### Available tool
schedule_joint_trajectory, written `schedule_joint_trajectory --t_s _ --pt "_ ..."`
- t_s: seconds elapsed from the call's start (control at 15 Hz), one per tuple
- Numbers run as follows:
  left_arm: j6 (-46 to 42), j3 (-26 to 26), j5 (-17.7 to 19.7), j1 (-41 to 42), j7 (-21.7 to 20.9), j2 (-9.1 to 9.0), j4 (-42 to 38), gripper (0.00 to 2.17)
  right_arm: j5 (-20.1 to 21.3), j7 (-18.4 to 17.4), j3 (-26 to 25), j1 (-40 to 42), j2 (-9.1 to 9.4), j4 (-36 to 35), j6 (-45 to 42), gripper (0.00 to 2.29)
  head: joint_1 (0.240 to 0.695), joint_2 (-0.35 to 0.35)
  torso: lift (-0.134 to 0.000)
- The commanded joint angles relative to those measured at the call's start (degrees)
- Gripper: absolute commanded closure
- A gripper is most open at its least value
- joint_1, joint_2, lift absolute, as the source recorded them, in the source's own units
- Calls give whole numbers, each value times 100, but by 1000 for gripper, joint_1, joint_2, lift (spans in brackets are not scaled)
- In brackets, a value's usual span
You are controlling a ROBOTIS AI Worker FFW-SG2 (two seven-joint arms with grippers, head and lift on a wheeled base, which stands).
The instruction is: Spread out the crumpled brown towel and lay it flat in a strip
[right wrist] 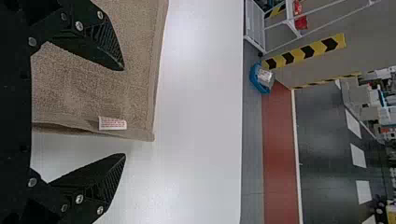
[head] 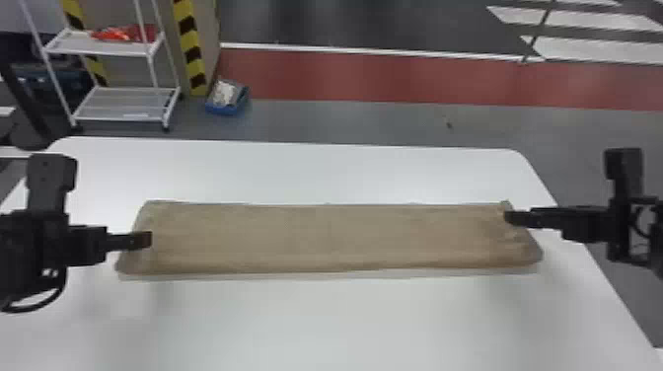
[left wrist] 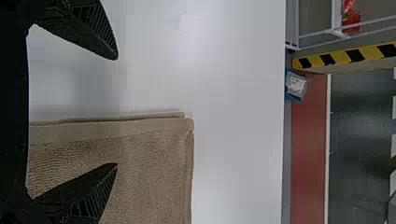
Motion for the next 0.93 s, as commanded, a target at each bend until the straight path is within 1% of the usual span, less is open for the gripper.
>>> schedule_joint_trajectory --t_s 0.0,0.33,0.87 --pt "106 1 -9 -37 -10 -17 36 76 288 115 133 -227 -19 296 218 279 695 -100 -124" --pt "-228 -17 18 -10 52 -123 124 83 297 115 125 -263 -28 498 7 289 695 -112 -124" --pt "-333 1 26 -28 69 -123 212 90 280 97 133 -263 8 603 -204 289 695 -115 -124"
